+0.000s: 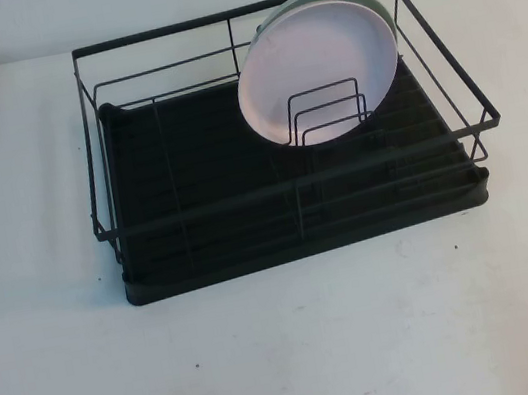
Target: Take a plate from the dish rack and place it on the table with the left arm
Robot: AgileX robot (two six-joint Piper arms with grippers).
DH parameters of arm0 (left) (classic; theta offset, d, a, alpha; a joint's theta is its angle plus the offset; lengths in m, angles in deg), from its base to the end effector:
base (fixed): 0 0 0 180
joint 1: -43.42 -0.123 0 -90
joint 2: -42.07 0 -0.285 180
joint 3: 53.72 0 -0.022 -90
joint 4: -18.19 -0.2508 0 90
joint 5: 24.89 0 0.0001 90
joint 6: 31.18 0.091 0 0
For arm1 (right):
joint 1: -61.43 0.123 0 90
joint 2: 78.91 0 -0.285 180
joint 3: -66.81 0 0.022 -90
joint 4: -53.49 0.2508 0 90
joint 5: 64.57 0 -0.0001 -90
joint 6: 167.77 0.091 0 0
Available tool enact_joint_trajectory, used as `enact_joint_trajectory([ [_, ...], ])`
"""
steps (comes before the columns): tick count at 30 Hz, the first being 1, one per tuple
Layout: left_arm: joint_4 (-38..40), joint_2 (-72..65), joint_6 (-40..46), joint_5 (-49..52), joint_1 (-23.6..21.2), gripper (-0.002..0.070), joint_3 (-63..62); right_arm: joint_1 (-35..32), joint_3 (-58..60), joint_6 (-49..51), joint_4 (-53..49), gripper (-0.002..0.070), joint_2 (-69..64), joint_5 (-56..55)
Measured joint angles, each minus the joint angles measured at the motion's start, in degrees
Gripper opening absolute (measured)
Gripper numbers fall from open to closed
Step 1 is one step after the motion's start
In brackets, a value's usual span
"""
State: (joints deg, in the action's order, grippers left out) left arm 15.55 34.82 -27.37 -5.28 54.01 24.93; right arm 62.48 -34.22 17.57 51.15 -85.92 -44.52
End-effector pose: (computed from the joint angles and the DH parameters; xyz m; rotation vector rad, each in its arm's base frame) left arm 0.0529 -0.0084 0.1744 0.2597 1.8229 -0.0382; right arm 0.0532 -0.0003 0.1721 0.0435 1.8499 0.0380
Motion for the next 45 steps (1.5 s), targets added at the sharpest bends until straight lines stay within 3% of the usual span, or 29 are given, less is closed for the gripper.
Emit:
enact_joint_trajectory([
  [35,0.6,0.0,0.0,-0.7,0.0,-0.0003,0.0,0.0,0.0,0.0,0.0,-0.0018,0.0,0.0],
  [38,6.6,0.0,-1.0,-2.5,0.0,-0.0003,0.0,0.0,0.0,0.0,0.0,-0.0018,0.0,0.0],
  [43,29.6,0.0,-10.5,-11.6,0.0,-0.0003,0.0,0.0,0.0,0.0,0.0,-0.0018,0.0,0.0],
  [45,35.5,0.0,-12.1,-15.6,0.0,-0.0003,0.0,0.0,0.0,0.0,0.0,-0.0018,0.0,0.0],
])
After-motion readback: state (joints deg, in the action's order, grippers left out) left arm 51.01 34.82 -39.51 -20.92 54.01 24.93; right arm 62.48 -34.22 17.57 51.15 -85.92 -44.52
